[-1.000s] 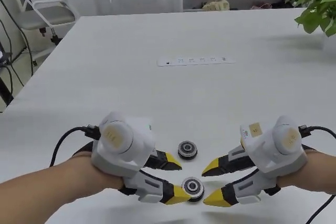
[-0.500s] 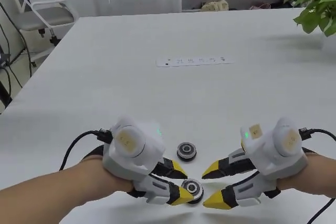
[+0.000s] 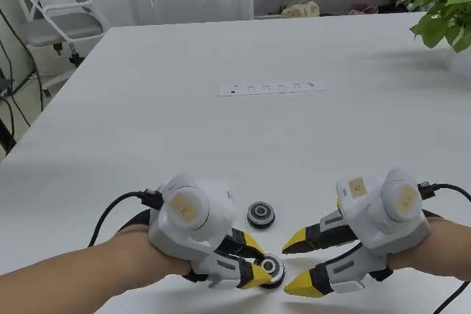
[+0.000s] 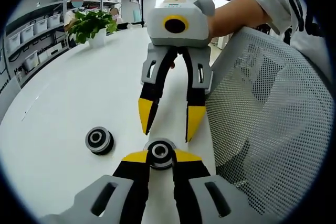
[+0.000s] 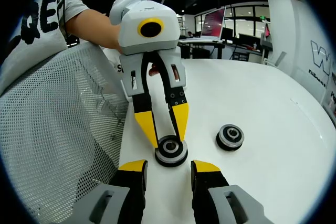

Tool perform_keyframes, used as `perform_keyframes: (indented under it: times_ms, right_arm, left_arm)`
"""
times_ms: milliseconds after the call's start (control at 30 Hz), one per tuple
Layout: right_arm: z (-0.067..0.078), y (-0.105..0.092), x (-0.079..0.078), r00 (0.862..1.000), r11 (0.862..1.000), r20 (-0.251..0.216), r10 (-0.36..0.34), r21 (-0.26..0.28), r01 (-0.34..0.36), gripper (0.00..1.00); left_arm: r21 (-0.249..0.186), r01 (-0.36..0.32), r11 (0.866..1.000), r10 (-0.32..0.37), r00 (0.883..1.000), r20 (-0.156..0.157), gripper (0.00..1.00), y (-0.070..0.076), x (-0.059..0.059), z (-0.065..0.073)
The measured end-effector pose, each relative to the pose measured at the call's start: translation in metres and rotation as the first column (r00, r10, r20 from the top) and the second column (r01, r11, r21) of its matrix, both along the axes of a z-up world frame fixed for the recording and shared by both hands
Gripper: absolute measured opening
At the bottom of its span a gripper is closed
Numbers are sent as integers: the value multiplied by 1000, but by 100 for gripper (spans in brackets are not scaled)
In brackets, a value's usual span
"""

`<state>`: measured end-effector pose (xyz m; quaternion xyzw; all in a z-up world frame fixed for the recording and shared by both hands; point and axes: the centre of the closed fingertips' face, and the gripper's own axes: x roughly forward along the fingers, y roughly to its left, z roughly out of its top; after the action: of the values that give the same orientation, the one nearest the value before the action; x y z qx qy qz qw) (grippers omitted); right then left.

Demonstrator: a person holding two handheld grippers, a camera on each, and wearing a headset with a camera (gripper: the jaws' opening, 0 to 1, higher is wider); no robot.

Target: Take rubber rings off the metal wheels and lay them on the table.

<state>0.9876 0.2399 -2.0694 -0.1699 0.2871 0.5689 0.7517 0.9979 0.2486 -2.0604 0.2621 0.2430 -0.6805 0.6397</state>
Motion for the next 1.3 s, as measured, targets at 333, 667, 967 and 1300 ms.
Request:
perform_keyframes:
  times_ms: [333,667,967,1300]
  right_arm:
    - [1,1,2,1000,1000,5,-5,-1,5,31]
    - [1,1,1,1000,1000,9,-6,-5,6,32]
    - [-2,2,0,1000,1000,0,-9,-3,9,31]
    - [-1,1,2,999,999,-11,-33,19,33,31]
  left_arm:
    - [-13,-5,1000,5,1000,28,8,-3,3,0]
    - [-17,-19,1000,19,999,46,7,-3,2,-1]
    - [-19,-29,999,29,998,48,7,-3,2,-1]
    - [-22,-27,999,28,998,51,7,-3,2,-1]
